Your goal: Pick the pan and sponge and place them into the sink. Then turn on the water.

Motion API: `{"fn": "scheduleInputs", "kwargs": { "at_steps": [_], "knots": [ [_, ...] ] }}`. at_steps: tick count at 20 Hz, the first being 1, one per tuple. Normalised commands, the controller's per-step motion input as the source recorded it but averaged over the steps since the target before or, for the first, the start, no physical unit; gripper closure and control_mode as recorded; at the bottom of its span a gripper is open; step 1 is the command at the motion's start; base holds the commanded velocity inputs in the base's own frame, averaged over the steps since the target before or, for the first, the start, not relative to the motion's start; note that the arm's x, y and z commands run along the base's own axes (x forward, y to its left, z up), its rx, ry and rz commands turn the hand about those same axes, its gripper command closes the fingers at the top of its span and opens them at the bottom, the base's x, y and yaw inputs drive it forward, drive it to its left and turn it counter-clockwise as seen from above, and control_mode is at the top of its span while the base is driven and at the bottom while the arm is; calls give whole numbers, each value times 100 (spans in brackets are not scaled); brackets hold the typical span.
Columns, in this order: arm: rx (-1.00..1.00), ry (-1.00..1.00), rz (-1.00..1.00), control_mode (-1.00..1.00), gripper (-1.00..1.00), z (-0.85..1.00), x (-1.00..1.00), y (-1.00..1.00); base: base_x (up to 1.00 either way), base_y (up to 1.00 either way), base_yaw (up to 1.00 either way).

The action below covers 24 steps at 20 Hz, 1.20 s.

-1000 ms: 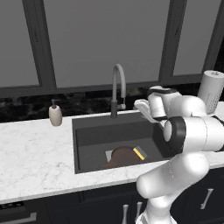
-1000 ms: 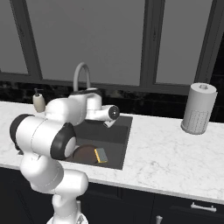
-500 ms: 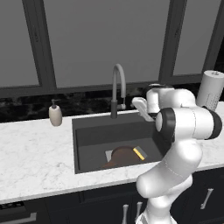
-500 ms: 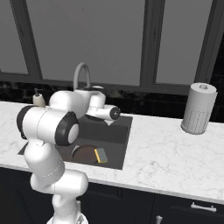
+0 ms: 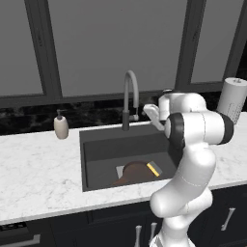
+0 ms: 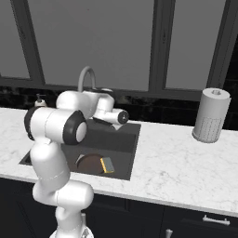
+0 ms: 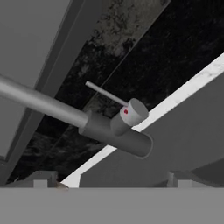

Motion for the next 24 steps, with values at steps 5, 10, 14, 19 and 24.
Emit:
{"fn": "scheduleInputs", "kwargs": {
  "at_steps": [5, 10, 14, 19, 24],
  "knots": [
    [0, 0, -2, -100, -100, -6, 40, 4, 0, 0, 0],
    [0, -3, 0, -100, -100, -21, 20, 14, 0, 0, 0],
    [0, -4, 0, -100, -100, -18, 16, 13, 0, 0, 0],
    [0, -1, 0, -100, -100, -11, 24, 6, 0, 0, 0],
    [0, 0, 0, -100, -100, 0, 34, 0, 0, 0, 0]
  ]
}}
